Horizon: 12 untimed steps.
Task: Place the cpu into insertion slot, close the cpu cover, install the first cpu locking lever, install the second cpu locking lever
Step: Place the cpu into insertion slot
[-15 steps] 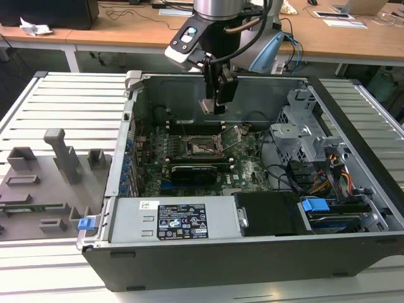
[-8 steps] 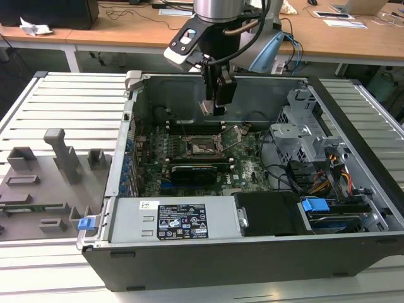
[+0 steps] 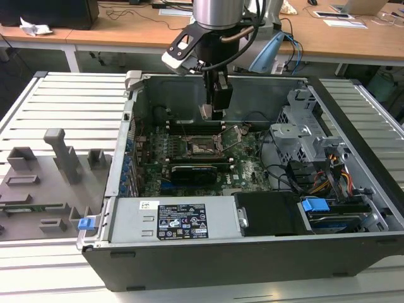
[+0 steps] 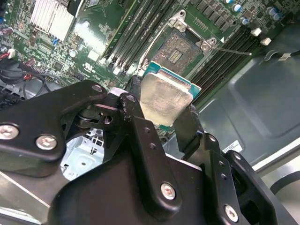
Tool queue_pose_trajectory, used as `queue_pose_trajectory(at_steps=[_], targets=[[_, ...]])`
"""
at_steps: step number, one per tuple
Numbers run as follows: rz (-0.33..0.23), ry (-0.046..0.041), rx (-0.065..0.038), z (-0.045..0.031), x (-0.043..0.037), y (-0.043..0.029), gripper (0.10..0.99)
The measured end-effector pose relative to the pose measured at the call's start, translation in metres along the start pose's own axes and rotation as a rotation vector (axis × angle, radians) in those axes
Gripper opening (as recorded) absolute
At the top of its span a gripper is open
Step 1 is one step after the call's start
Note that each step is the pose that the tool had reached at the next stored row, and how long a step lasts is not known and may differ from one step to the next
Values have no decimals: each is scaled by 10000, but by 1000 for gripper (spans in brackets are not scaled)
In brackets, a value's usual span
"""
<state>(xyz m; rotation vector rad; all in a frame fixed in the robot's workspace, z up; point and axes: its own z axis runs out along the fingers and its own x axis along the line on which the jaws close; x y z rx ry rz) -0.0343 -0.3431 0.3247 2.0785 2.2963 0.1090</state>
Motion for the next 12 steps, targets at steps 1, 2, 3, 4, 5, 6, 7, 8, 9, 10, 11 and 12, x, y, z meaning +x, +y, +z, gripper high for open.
queue_pose_trajectory(at_steps=[1,2,3,4,5,6,7,8,9,10,11,12], targets=[[0,0,0,7,0,-1,529],[-1,0,1,18,0,-3,529],[-1,1,0,26,0,-4,529],[0,1,0,33,0,-5,529],[1,2,8,42,0,-6,529],[2,3,10,47,-1,-7,529],[2,4,13,54,-1,-7,529],[0,4,14,64,-1,-7,529],[0,4,14,72,-1,-8,529],[1,4,14,90,-2,-9,529],[1,4,14,106,-2,-11,529],[0,4,14,116,-2,-12,529]])
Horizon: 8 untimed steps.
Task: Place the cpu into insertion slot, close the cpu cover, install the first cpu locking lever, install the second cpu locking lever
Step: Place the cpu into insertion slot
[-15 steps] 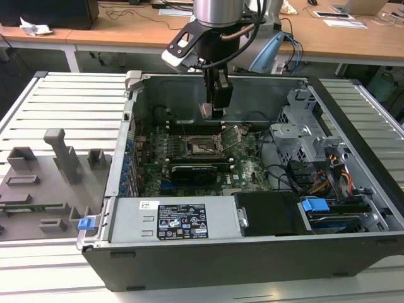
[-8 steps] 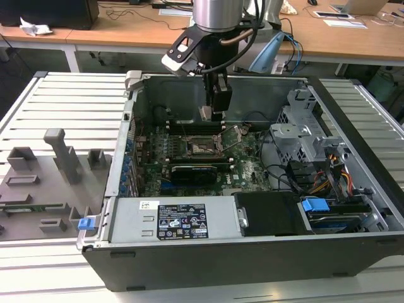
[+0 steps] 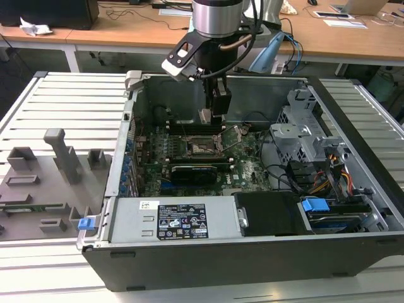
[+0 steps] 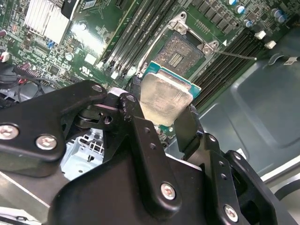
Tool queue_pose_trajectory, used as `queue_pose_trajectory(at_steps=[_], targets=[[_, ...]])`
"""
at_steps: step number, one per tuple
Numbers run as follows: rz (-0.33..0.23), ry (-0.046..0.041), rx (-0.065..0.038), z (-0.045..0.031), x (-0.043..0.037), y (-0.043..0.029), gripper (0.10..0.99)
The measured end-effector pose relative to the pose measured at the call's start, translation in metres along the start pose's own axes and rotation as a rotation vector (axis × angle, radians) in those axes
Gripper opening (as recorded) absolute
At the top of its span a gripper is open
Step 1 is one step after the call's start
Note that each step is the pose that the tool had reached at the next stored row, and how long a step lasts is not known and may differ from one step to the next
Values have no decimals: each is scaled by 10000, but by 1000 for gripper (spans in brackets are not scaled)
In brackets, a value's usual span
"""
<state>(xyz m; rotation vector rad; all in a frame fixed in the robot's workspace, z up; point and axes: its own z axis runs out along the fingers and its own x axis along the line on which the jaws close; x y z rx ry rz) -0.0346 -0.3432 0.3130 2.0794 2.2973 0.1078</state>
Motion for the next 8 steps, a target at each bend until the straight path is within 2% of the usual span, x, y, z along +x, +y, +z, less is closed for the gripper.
queue_pose_trajectory(at_steps=[8], targets=[[8,-22,0,94,-1,-16,529]])
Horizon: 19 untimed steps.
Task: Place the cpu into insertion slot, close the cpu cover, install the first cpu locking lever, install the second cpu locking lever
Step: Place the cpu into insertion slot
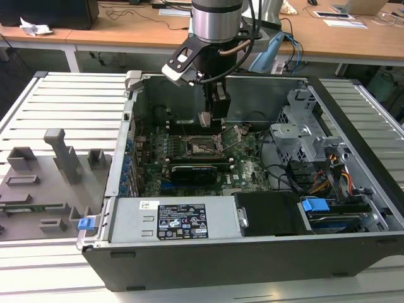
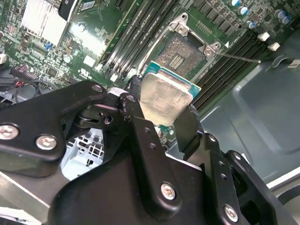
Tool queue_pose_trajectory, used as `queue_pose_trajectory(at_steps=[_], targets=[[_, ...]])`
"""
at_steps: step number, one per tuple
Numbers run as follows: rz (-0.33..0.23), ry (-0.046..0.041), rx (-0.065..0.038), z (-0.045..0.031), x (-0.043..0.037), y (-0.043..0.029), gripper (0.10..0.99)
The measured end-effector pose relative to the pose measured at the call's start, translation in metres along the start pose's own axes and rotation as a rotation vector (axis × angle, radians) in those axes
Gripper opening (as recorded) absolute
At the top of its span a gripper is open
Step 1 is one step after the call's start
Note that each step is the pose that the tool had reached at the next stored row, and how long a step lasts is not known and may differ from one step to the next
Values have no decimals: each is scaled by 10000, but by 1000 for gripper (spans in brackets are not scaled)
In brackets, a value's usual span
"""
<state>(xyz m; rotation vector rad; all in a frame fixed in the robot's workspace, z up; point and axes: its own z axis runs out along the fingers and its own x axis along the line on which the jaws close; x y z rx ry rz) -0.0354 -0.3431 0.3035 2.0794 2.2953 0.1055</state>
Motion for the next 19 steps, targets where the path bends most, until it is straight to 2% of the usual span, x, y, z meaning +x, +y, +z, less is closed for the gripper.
queue_pose_trajectory(at_steps=[4,8,12,19], targets=[[223,-19,-8,74,0,-9,529],[919,-76,-27,141,7,-14,529],[917,-77,-74,210,9,-23,529],[880,-75,-98,344,25,-44,529]])
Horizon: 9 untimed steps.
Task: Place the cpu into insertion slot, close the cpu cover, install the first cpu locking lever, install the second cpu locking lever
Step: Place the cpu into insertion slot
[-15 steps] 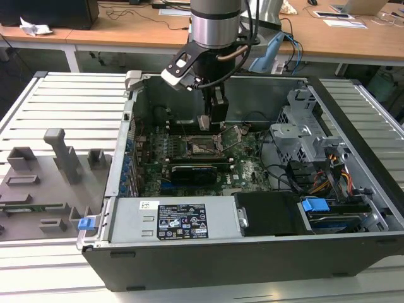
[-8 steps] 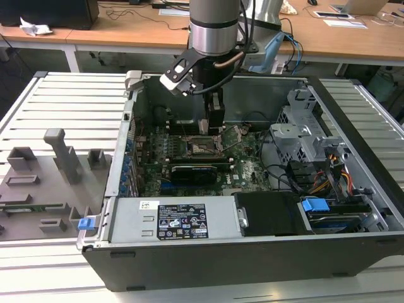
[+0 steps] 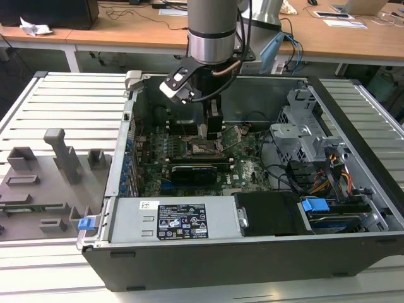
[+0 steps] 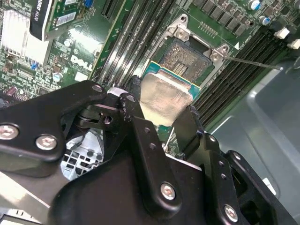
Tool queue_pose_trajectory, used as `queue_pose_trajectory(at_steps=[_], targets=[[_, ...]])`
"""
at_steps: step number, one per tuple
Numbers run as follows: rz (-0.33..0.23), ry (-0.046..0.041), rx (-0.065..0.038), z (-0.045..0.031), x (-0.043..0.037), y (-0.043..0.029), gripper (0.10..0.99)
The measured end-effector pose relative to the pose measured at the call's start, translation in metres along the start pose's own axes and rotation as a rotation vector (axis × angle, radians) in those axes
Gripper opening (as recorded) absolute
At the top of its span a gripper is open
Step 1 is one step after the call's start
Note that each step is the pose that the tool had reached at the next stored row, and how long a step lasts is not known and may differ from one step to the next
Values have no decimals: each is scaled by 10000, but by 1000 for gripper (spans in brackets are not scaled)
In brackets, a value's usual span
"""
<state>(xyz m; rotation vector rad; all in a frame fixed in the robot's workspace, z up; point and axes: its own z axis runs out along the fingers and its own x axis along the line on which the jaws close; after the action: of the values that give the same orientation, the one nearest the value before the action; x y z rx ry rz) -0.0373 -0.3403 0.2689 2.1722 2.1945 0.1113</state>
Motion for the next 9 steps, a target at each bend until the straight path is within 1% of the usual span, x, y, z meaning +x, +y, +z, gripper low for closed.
queue_pose_trajectory(at_steps=[9], targets=[[0,0,1,58,-1,-5,529]])
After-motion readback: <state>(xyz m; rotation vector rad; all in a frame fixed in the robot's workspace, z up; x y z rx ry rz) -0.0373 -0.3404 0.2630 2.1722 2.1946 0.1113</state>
